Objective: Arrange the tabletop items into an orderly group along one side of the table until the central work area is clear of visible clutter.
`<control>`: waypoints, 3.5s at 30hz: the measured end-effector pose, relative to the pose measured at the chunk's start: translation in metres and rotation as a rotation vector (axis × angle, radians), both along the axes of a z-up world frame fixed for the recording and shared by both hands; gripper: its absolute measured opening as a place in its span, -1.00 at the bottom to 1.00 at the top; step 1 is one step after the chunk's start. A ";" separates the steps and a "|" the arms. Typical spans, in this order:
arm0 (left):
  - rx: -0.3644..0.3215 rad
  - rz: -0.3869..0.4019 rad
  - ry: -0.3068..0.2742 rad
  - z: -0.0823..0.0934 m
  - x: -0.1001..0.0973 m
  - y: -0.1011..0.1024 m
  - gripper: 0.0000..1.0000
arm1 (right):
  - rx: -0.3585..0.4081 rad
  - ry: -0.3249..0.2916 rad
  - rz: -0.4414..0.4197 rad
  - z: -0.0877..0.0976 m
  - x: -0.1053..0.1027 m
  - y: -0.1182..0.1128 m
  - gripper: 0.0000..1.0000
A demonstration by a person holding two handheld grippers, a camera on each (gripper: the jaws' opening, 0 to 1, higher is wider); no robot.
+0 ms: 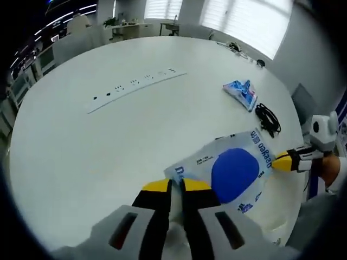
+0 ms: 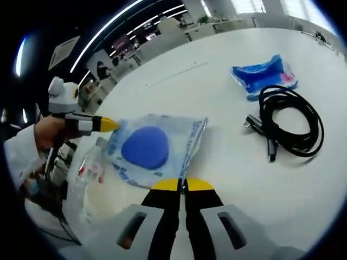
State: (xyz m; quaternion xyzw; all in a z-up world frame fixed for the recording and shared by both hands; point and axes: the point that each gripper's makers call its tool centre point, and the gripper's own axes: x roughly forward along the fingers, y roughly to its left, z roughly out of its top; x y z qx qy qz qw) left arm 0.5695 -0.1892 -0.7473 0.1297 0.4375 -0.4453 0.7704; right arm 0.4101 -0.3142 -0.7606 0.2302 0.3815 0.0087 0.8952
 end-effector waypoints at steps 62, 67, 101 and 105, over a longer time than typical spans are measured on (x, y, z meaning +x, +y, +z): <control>-0.237 0.213 -0.067 0.086 0.027 -0.028 -1.00 | -0.157 -0.208 0.112 0.103 0.091 -0.068 -1.00; -0.237 0.208 -0.066 0.084 0.031 -0.036 -1.00 | -0.169 -0.192 0.108 0.098 0.099 -0.078 -1.00; -0.184 0.182 0.004 0.032 0.042 -0.063 -1.00 | -0.165 -0.082 0.052 0.031 0.108 -0.104 -1.00; -0.178 0.181 0.007 0.028 0.043 -0.063 -1.00 | -0.163 -0.081 0.043 0.027 0.109 -0.106 -1.00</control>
